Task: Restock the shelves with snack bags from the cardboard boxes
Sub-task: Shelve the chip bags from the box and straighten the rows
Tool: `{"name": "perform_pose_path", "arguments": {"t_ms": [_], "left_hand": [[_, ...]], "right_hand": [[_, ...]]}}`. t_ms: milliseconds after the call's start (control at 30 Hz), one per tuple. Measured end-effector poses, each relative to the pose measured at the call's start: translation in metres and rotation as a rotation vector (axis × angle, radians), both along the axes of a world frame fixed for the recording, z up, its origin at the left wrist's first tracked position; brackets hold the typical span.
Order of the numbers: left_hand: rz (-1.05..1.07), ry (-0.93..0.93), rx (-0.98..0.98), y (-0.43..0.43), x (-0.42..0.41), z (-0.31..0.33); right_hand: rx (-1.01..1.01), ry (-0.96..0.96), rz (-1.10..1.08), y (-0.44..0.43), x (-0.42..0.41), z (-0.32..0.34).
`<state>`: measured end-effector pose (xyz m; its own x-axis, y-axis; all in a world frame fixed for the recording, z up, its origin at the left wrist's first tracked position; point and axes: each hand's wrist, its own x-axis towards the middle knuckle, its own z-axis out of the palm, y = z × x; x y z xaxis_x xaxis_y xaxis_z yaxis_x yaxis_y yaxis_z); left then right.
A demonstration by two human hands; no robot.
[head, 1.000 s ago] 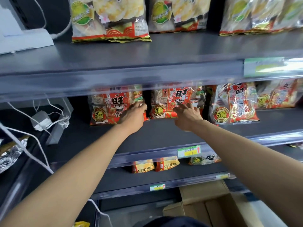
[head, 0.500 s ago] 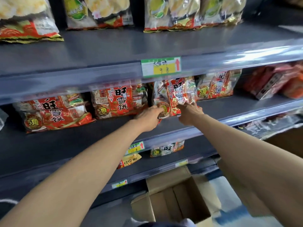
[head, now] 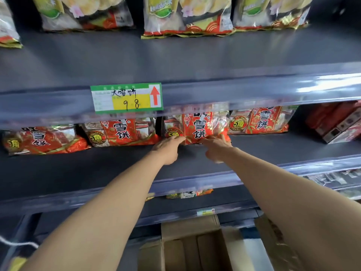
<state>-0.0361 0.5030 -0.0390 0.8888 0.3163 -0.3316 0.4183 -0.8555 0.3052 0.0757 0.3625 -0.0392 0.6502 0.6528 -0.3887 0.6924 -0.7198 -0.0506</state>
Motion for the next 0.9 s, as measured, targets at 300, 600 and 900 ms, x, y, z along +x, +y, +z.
{"name": "perform_pose_path", "arguments": {"t_ms": [300,600,900], "left_hand": [[0.083,-0.048,-0.022,-0.028,0.017,0.001],[0.063,-0.076,-0.138,-0.051,0.049,0.002],[0.077,-0.098,-0.041,-0.042,0.066,-0.012]], "right_hand": [[0.091,0.015,0.005,-0.031,0.027,-0.003],[0.068,-0.078,-0.249,-0.079,0.091,0.013],[0.138,-0.058,-0.360,-0.084,0.132,0.007]]}}
